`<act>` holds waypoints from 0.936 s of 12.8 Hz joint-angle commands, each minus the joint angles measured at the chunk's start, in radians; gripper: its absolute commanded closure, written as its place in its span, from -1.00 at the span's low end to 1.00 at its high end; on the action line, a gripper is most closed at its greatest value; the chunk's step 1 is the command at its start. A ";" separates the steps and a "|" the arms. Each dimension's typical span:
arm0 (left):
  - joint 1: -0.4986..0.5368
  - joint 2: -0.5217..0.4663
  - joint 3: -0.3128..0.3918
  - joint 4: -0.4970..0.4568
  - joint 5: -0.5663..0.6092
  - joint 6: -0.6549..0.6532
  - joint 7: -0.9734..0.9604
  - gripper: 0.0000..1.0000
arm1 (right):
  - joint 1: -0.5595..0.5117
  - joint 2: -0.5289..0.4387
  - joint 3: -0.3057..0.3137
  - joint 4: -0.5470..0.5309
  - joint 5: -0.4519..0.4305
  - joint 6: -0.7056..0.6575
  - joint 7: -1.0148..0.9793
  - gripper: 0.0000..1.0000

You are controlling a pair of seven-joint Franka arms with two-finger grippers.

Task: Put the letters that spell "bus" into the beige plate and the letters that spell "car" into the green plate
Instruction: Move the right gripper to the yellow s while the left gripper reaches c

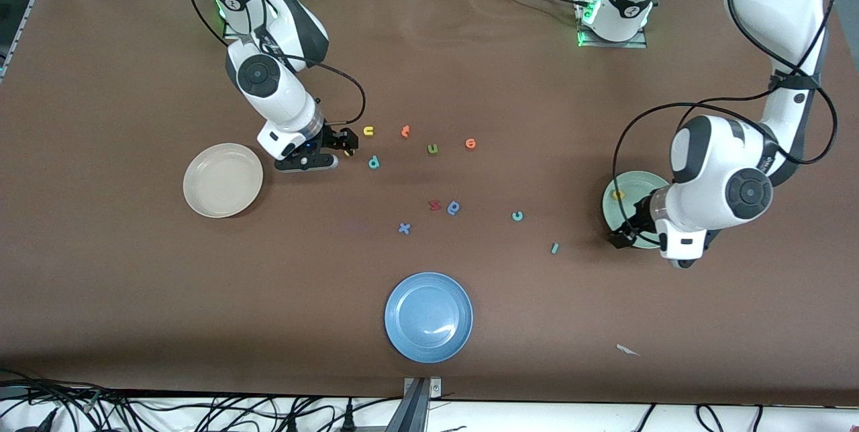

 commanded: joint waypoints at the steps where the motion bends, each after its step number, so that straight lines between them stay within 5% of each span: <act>1: -0.056 0.086 0.007 0.113 -0.013 -0.003 -0.050 -1.00 | 0.008 0.002 0.013 -0.068 -0.022 0.100 0.049 -0.98; 3: -0.079 0.094 0.007 0.118 -0.027 0.006 -0.203 -1.00 | 0.040 0.011 0.013 -0.073 -0.033 0.111 0.071 -0.98; 6: -0.152 0.118 0.007 0.113 -0.013 0.057 -0.504 -1.00 | 0.045 0.058 0.013 -0.073 -0.171 0.129 0.136 -0.98; 10: -0.222 0.141 0.009 0.101 -0.001 0.079 -0.598 -0.93 | 0.045 0.107 0.009 -0.071 -0.418 0.134 0.302 -0.97; 12: -0.252 0.155 0.010 0.080 0.007 0.080 -0.616 -0.93 | 0.045 0.111 0.008 -0.070 -0.435 0.134 0.321 -0.96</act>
